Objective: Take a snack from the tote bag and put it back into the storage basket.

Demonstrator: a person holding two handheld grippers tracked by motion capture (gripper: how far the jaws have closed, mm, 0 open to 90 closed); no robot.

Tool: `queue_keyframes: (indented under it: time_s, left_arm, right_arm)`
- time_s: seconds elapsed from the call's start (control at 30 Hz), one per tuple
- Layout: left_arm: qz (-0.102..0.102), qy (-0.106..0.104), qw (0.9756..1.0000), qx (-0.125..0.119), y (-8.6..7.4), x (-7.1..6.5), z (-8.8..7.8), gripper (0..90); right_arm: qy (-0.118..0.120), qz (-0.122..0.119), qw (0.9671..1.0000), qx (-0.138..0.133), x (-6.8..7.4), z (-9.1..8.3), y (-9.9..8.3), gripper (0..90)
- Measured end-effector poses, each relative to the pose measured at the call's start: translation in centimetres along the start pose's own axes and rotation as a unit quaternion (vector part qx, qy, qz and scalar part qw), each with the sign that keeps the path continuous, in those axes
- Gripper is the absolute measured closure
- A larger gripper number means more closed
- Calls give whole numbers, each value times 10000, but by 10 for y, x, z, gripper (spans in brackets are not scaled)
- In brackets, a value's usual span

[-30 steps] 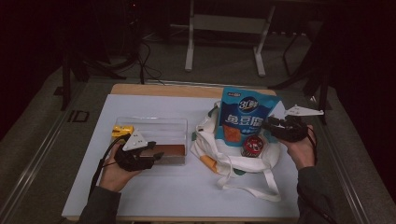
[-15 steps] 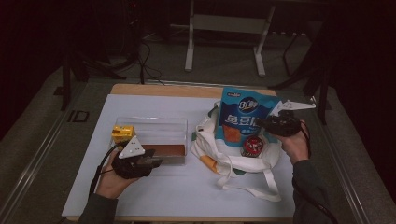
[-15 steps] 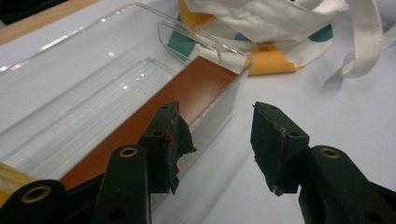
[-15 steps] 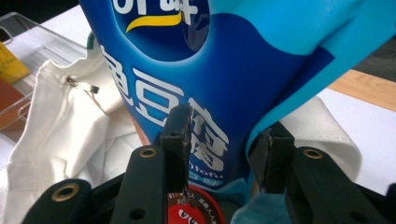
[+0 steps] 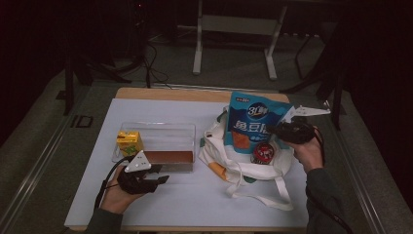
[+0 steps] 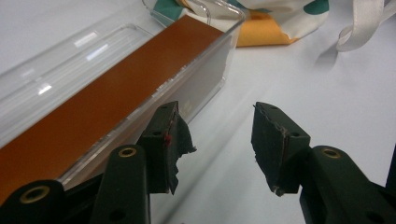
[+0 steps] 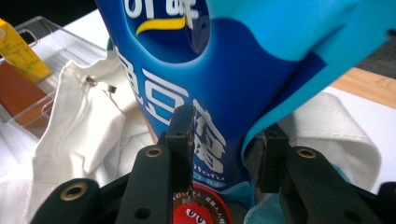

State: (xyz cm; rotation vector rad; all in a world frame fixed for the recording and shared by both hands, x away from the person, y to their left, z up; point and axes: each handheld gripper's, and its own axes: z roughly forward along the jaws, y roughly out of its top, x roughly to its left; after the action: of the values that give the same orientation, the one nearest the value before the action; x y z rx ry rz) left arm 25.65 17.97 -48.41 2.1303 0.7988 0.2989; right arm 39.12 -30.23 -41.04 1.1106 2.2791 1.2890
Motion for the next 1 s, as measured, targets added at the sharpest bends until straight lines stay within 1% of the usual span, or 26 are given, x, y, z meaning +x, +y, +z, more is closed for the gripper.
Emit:
queue_keyframes:
  time_s: [0.07,0.13,0.23,0.3,0.37,0.5,0.57,0.63,0.73,0.87,0.93,1.0]
  left_arm:
    - [7,4,10000,28,-2,-1,3,518]
    - [10,-16,10000,50,-4,-1,6,518]
    - [64,-8,9999,79,-7,-2,10,516]
    - [33,-41,10000,76,-9,-1,12,510]
    - [-3,-32,10000,58,-12,0,14,510]
    - [-30,51,10000,41,-16,1,18,511]
    - [-58,75,10000,3,-18,1,21,511]
    - [-88,40,9999,-45,-20,1,23,511]
    - [-72,72,9999,-62,-23,1,26,511]
    - [-104,76,9998,-126,-27,1,30,511]
    - [-99,60,9998,-157,-29,1,32,511]
    - [-74,76,9998,-182,-29,0,33,511]
  right_arm:
    - [-11,9,10000,61,-1,4,0,647]
    - [-20,6,9999,127,-2,8,-1,621]
    - [-30,15,9998,183,-2,14,0,598]
    - [0,27,9999,163,-2,17,1,596]
    - [16,54,9999,139,-2,19,1,609]
    - [33,58,10000,55,1,22,2,639]
    - [84,142,9999,-19,0,22,3,641]
    - [132,217,9996,-114,-2,22,4,641]
    - [161,286,9992,-236,-4,18,9,646]
    - [217,359,9986,-318,-7,14,13,653]
    - [233,377,9983,-373,-8,14,13,653]
    - [238,446,9978,-419,-9,14,14,652]
